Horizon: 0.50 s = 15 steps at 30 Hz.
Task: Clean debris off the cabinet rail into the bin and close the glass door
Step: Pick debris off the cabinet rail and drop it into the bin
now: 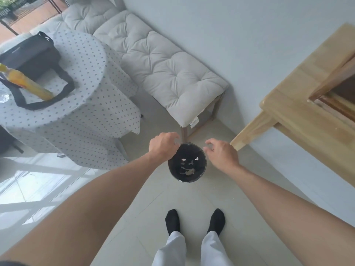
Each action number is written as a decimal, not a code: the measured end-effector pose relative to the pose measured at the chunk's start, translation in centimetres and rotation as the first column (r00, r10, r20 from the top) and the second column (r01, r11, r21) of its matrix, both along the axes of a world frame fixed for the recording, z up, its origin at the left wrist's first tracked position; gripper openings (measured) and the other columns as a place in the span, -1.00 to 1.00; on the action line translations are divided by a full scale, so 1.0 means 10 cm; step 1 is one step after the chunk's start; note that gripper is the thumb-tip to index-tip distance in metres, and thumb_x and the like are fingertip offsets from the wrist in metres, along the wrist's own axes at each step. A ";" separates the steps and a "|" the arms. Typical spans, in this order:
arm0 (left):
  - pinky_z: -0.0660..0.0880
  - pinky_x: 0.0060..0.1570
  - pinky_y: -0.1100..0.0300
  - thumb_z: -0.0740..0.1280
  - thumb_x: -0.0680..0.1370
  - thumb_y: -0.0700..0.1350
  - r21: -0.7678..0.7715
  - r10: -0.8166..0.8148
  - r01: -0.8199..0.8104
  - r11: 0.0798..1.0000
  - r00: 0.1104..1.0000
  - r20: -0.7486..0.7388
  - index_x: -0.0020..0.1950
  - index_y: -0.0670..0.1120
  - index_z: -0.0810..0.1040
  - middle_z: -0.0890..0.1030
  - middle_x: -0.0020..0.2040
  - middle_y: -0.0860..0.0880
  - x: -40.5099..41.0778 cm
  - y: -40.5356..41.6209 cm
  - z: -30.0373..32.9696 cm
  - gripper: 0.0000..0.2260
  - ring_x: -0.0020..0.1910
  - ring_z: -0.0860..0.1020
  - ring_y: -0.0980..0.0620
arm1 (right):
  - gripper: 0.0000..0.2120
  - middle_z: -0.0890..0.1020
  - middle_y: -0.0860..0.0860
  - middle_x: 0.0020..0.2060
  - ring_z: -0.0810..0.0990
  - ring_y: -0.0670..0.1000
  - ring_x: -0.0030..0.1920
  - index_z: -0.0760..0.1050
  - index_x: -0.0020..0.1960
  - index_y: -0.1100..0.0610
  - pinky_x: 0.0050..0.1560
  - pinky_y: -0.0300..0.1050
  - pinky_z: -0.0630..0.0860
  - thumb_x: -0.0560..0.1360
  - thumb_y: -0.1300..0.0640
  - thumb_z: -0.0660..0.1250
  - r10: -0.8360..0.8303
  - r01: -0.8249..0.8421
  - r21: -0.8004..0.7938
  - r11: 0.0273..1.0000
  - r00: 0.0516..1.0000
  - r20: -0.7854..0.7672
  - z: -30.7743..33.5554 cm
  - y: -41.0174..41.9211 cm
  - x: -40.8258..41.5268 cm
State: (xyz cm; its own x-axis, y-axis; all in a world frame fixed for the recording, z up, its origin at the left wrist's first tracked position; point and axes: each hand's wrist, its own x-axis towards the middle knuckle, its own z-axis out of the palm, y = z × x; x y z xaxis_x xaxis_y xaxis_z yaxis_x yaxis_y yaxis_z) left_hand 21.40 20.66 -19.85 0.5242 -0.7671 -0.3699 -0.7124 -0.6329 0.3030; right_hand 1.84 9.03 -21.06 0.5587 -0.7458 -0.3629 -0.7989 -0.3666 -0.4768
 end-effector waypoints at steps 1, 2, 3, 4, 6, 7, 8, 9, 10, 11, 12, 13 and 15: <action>0.52 -0.12 0.10 0.32 0.64 -0.06 -0.007 -0.003 0.003 1.000 1.000 0.002 0.35 0.07 0.62 0.70 0.08 0.01 -0.01 -0.02 0.06 -0.71 0.02 0.65 -0.11 | -0.68 0.77 0.09 0.03 0.69 0.21 0.11 0.62 0.33 -0.01 0.09 0.03 0.61 0.63 -0.07 0.33 -0.009 0.009 -0.007 1.000 1.000 0.007 0.05 -0.01 -0.02; 0.54 -0.10 0.08 0.32 0.64 -0.05 -0.012 -0.006 0.006 1.000 1.000 0.003 0.35 0.08 0.62 0.70 0.09 0.01 -0.02 -0.04 0.13 -0.71 0.03 0.65 -0.11 | -0.68 0.77 0.09 0.04 0.69 0.20 0.11 0.62 0.33 -0.01 0.08 0.02 0.61 0.63 -0.07 0.33 -0.019 0.020 -0.013 1.000 1.000 0.018 0.10 -0.02 -0.05; 0.57 -0.06 0.06 0.32 0.64 -0.05 -0.018 -0.009 0.009 1.000 1.000 0.003 0.36 0.09 0.61 0.70 0.10 0.01 -0.03 -0.06 0.21 -0.70 0.04 0.65 -0.12 | -0.68 0.77 0.09 0.03 0.69 0.19 0.11 0.63 0.33 -0.02 0.08 0.01 0.61 0.63 -0.08 0.33 -0.030 0.030 -0.019 0.999 0.999 0.032 0.15 -0.02 -0.07; 0.58 -0.03 0.05 0.33 0.63 -0.03 -0.028 -0.014 0.014 1.000 1.000 0.004 0.37 0.10 0.60 0.70 0.11 0.01 -0.04 -0.09 0.28 -0.70 0.05 0.65 -0.12 | -0.67 0.77 0.08 0.02 0.69 0.19 0.10 0.63 0.33 -0.02 0.07 0.01 0.60 0.62 -0.08 0.34 -0.039 0.040 -0.024 0.999 0.998 0.048 0.21 -0.03 -0.10; 0.59 -0.01 0.04 0.34 0.63 -0.01 -0.061 -0.028 0.028 0.998 1.000 0.009 0.37 0.11 0.60 0.71 0.11 0.02 -0.07 -0.13 0.45 -0.70 0.04 0.65 -0.11 | -0.66 0.77 0.06 -0.02 0.70 0.18 0.09 0.63 0.33 -0.01 0.05 0.00 0.59 0.62 -0.09 0.36 -0.056 0.058 -0.030 0.998 0.995 0.079 0.35 -0.04 -0.15; 0.59 0.00 0.04 0.34 0.63 0.00 -0.078 -0.035 0.036 0.996 0.999 0.014 0.37 0.11 0.60 0.71 0.09 0.04 -0.09 -0.16 0.54 -0.70 0.04 0.65 -0.10 | -0.66 0.76 0.04 -0.04 0.70 0.17 0.08 0.62 0.34 -0.02 0.03 -0.01 0.57 0.61 -0.10 0.36 -0.065 0.068 -0.035 0.997 0.994 0.091 0.44 -0.05 -0.18; 0.60 0.01 0.03 0.34 0.63 0.02 -0.094 -0.042 0.044 0.995 0.999 0.021 0.38 0.12 0.59 0.70 0.08 0.05 -0.09 -0.19 0.65 -0.69 0.04 0.65 -0.09 | -0.65 0.74 0.02 -0.08 0.70 0.16 0.06 0.62 0.35 -0.03 0.00 -0.03 0.55 0.61 -0.12 0.36 -0.075 0.080 -0.043 0.996 0.992 0.103 0.54 -0.07 -0.21; 0.60 0.03 0.02 0.35 0.62 0.03 -0.111 -0.049 0.052 0.993 0.998 0.028 0.38 0.14 0.59 0.70 0.06 0.08 -0.09 -0.23 0.76 -0.68 0.04 0.65 -0.07 | -0.64 0.71 -0.01 -0.13 0.70 0.14 0.05 0.61 0.35 -0.04 -0.04 -0.05 0.51 0.61 -0.14 0.36 -0.084 0.091 -0.056 0.994 0.990 0.116 0.65 -0.09 -0.23; 0.59 0.04 0.02 0.36 0.61 0.05 -0.128 -0.056 0.060 0.990 0.998 0.034 0.38 0.15 0.58 0.69 0.04 0.10 -0.09 -0.27 0.88 -0.68 0.04 0.65 -0.05 | -0.63 0.65 -0.05 -0.17 0.69 0.13 0.05 0.61 0.36 -0.05 -0.07 -0.07 0.47 0.61 -0.16 0.36 -0.093 0.103 -0.071 0.992 0.987 0.132 0.77 -0.11 -0.25; 0.58 0.03 0.03 0.36 0.61 0.06 -0.146 -0.062 0.067 0.987 0.997 0.039 0.38 0.17 0.58 0.69 0.02 0.12 -0.10 -0.32 1.00 -0.67 0.04 0.65 -0.04 | -0.62 0.60 -0.09 -0.20 0.69 0.12 0.04 0.61 0.36 -0.06 -0.08 -0.08 0.44 0.61 -0.17 0.35 -0.102 0.116 -0.087 0.989 0.984 0.149 0.89 -0.13 -0.28; 0.57 0.02 0.04 0.37 0.60 0.07 -0.164 -0.069 0.076 0.984 0.997 0.044 0.38 0.18 0.58 0.68 0.00 0.14 -0.10 -0.37 1.13 -0.66 0.04 0.64 -0.02 | -0.61 0.57 -0.11 -0.22 0.68 0.12 0.04 0.61 0.37 -0.06 -0.08 -0.08 0.44 0.61 -0.18 0.35 -0.111 0.129 -0.103 0.986 0.980 0.166 1.02 -0.15 -0.31; 0.57 0.01 0.05 0.37 0.60 0.08 -0.182 -0.078 0.087 0.979 0.996 0.052 0.38 0.19 0.57 0.68 -0.02 0.16 -0.11 -0.43 1.25 -0.66 0.02 0.64 0.00 | -0.61 0.56 -0.12 -0.23 0.68 0.12 0.04 0.61 0.37 -0.06 -0.08 -0.07 0.46 0.61 -0.19 0.35 -0.120 0.143 -0.118 0.983 0.975 0.185 1.14 -0.18 -0.34; 0.55 -0.05 0.07 0.38 0.60 0.12 -0.221 -0.107 0.120 0.968 0.992 0.072 0.37 0.20 0.57 0.65 -0.08 0.19 -0.13 -0.53 1.49 -0.67 -0.02 0.62 0.03 | -0.60 0.58 -0.12 -0.21 0.68 0.10 0.05 0.60 0.37 -0.08 -0.05 -0.05 0.51 0.60 -0.20 0.35 -0.144 0.179 -0.142 0.974 0.963 0.226 1.41 -0.23 -0.41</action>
